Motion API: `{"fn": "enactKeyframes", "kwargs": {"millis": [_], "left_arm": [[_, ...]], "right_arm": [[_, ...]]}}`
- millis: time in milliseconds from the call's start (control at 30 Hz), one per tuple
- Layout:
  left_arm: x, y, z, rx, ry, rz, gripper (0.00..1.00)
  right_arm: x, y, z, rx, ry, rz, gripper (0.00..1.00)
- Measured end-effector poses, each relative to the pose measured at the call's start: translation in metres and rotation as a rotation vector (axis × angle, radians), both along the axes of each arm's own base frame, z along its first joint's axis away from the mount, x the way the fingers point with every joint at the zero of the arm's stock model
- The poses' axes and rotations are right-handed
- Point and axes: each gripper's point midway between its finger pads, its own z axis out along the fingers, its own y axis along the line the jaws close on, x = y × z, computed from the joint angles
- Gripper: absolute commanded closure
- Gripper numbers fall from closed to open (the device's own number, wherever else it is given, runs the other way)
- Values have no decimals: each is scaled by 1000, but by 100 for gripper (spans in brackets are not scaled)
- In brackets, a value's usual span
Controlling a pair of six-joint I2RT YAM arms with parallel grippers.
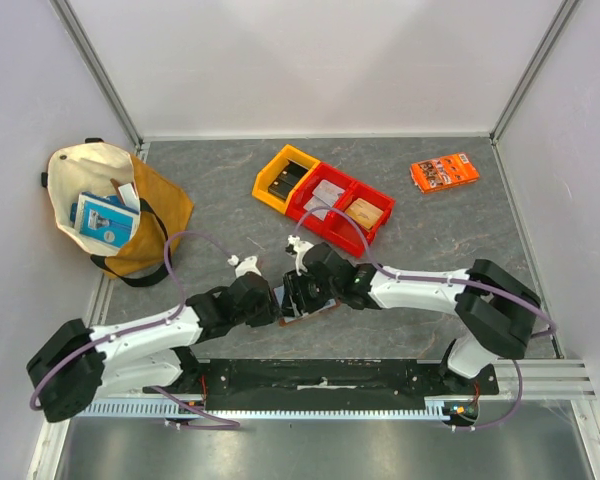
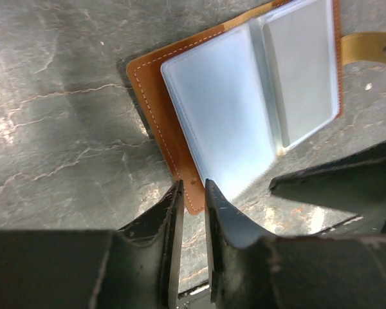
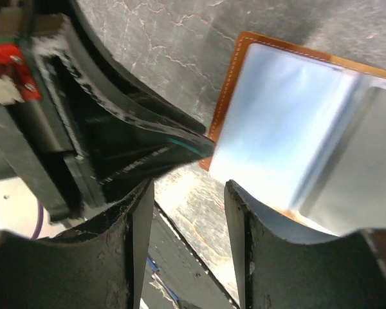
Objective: Take the credit cards out of the card holder
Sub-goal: Remove the credit card from the card holder.
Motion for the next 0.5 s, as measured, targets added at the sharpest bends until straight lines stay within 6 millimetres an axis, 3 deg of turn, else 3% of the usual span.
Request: {"fn": "enactKeyframes", "kwargs": {"millis": [133, 267, 367, 500], "left_arm": [[3, 6, 19, -48, -53, 39, 65], [5, 8, 36, -88, -95, 56, 62], [7, 4, 45, -106, -106, 53, 64], [14, -12, 56, -110, -99, 24, 74]], "right_arm": [[15, -16, 16, -25, -76, -54, 41], [43, -37, 31, -45, -151, -146, 41], [59, -53, 26, -88, -166, -202, 43], [68, -69, 11, -158, -166, -239, 45]]}}
